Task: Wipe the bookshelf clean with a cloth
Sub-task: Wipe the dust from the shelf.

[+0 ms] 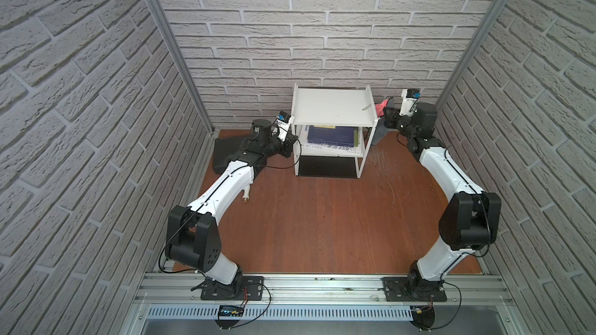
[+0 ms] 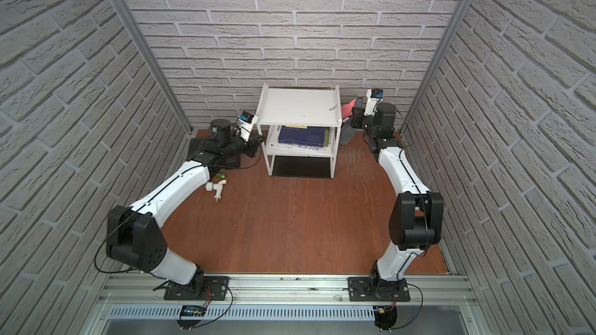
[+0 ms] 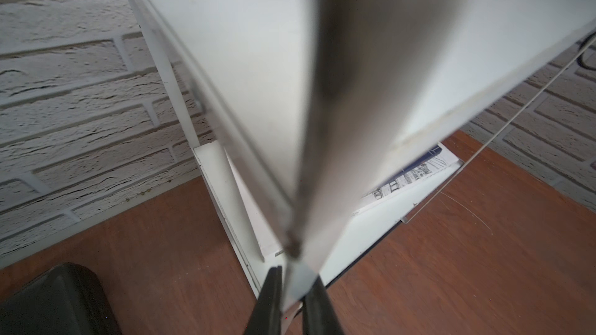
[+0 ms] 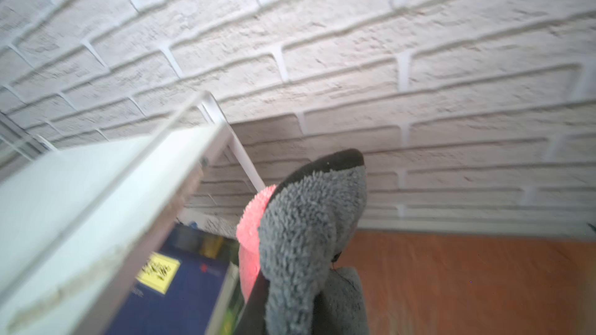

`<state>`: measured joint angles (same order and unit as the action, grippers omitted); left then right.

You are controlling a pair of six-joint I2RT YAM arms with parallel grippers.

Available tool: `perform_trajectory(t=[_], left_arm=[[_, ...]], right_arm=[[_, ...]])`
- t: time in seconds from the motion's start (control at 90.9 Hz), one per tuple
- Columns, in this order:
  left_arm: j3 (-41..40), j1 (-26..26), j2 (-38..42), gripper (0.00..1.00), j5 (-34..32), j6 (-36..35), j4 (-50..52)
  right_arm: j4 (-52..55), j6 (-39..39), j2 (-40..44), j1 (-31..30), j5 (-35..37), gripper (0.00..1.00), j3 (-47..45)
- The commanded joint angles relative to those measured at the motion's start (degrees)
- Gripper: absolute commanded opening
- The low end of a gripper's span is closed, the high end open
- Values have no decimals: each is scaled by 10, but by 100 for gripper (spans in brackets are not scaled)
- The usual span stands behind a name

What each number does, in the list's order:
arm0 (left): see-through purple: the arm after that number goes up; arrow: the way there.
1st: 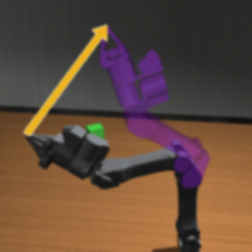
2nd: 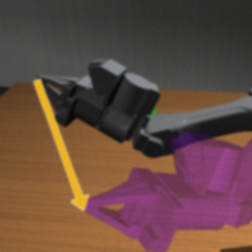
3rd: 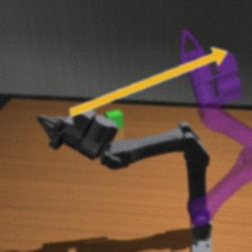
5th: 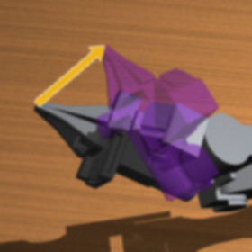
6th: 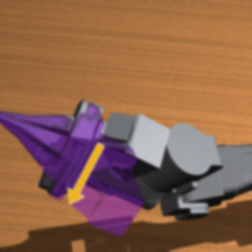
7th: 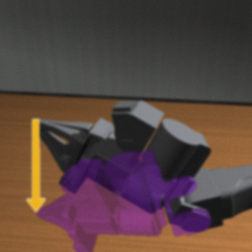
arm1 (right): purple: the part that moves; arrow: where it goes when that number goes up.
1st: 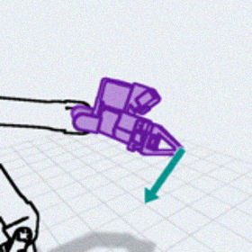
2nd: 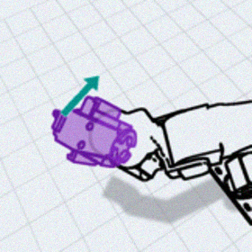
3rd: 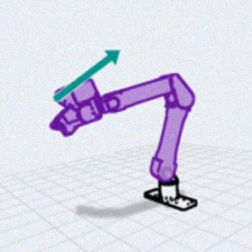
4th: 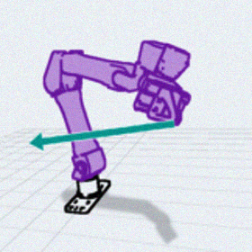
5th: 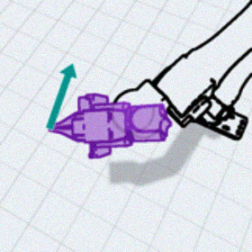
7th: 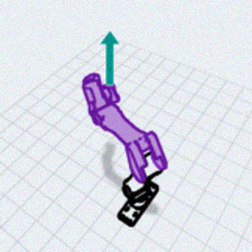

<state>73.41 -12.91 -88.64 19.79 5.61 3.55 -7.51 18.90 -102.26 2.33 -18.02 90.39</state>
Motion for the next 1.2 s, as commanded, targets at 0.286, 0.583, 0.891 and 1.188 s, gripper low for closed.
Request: perform_trajectory(t=[0.286, 0.583, 0.891, 1.188], left_arm=[[20, 16, -24, 0, -27, 42, 54], [17, 16, -20, 0, -28, 40, 57], [8, 14, -10, 0, -27, 46, 48], [5, 14, -7, 0, -28, 43, 54]], right_arm=[[-60, 31, -85, 0, -8, 3, 20], [2, -4, -68, -1, -146, 3, -46], [131, -102, 119, 15, -37, 2, -230], [257, -168, 238, 14, 11, 3, -196]])
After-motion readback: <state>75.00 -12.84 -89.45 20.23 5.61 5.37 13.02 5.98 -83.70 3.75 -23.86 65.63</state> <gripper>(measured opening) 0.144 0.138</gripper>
